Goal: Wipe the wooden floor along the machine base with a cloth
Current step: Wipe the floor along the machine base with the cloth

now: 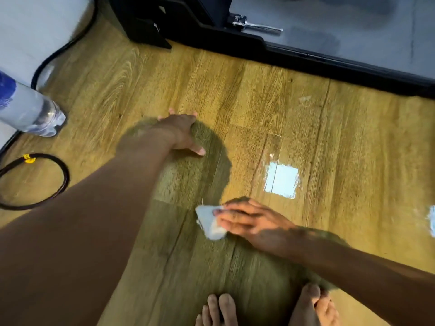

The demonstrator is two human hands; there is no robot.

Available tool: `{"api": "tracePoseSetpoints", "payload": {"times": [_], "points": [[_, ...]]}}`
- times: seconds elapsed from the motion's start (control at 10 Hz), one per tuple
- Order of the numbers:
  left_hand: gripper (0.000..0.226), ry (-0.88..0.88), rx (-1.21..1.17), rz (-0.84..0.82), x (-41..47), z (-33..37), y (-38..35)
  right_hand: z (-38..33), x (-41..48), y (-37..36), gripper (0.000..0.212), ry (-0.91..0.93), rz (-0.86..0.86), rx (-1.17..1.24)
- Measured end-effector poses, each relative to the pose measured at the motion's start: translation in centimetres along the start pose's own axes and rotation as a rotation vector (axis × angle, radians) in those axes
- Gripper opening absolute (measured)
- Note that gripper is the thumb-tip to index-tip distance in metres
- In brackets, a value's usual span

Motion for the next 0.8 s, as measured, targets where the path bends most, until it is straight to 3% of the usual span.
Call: {"api": "tracePoseSetpoints", "payload": {"times": [0.1, 0.2, 0.3, 0.5, 0.6, 0.7, 0.8], "points": [[0.121, 0.021, 0.008, 0.038, -0.8, 1.8, -1.4, -0.6, -0.8, 0.9, 0.045, 0.168, 0.019, -0.050], [0.122, 0.060, 0.002, 0.062, -1.5, 3.2, -2.3, 5.3, -0.9, 1.7, 0.054, -0.048, -0.021, 0.220], [0.120, 0.036, 0.009, 0.065, -1.6, 3.8, -2.1, 5.7, -1.1, 1.8, 0.048, -0.207, -0.040, 0.130], [0.121, -0.005, -0.021, -0.013, -0.6, 4.7, -2.3, 0.8, -5.5, 0.7, 0.048, 0.114, -0.061, 0.021], [0.127, -0.026, 0.042, 0.003, -0.3, 5.1, -2.6, 7.5, -2.1, 3.6, 0.060, -0.105, -0.022, -0.051], [0.126, -0.035, 0.051, 0.033, -0.6, 4.8, -2.5, 11.4, 0.2, 4.8, 0.054, -0.369, 0.051, -0.090], [0.124, -0.022, 0.046, 0.008, -0.9, 4.7, -2.7, 10.3, -0.1, 3.4, 0.052, -0.333, 0.083, -0.126]]}}
Point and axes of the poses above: each hand's wrist, its own x-axis towards the middle knuckle, its own y-axis out of the back of the hand, z = x × y, the point moved 5 cm from there along x, towards the middle knuckle, and after that the axes turned 4 degrees about z, right-handed, at the moved point
